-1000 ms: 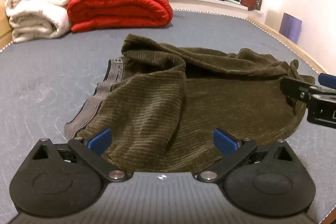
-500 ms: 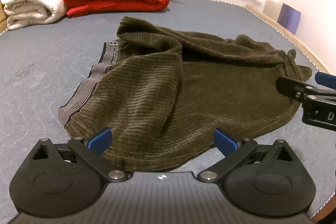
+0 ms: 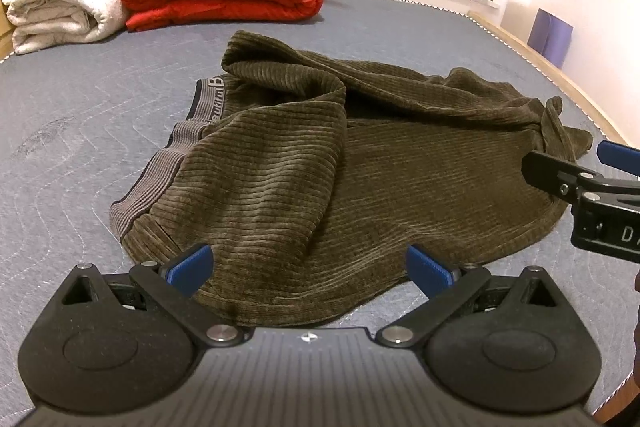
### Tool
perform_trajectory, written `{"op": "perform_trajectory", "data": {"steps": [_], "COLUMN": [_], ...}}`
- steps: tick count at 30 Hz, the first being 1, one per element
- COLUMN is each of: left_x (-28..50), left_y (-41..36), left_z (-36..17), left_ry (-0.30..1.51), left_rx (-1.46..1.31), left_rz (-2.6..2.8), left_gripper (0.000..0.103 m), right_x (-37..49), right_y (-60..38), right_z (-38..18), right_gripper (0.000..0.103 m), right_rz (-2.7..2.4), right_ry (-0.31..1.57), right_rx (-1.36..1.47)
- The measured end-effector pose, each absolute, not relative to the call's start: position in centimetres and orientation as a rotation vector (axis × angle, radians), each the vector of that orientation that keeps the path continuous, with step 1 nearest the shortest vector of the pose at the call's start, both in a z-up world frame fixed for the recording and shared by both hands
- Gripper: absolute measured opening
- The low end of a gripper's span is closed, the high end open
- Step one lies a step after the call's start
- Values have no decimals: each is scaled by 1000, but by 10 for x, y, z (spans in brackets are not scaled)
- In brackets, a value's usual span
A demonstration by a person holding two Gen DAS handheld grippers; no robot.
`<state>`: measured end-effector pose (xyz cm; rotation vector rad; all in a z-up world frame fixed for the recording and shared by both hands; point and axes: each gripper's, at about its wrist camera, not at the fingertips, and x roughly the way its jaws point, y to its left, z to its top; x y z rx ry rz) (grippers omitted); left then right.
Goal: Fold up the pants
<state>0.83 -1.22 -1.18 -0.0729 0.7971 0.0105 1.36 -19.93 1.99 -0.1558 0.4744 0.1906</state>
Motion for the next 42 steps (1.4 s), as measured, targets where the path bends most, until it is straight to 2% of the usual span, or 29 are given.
{"op": "perform_trajectory", "data": {"steps": [42], "left_x": [5], "left_y": [-16], "left_z": [-10], "left_ry": [793], "left_rx": [-71], "left_rz": [5], "left_gripper": [103], "right_x": [12], "right_y": [-199], "right_z": [21], "right_gripper": [103], "right_rz": [185], "right_ry": [472], "right_rx": [-156]}}
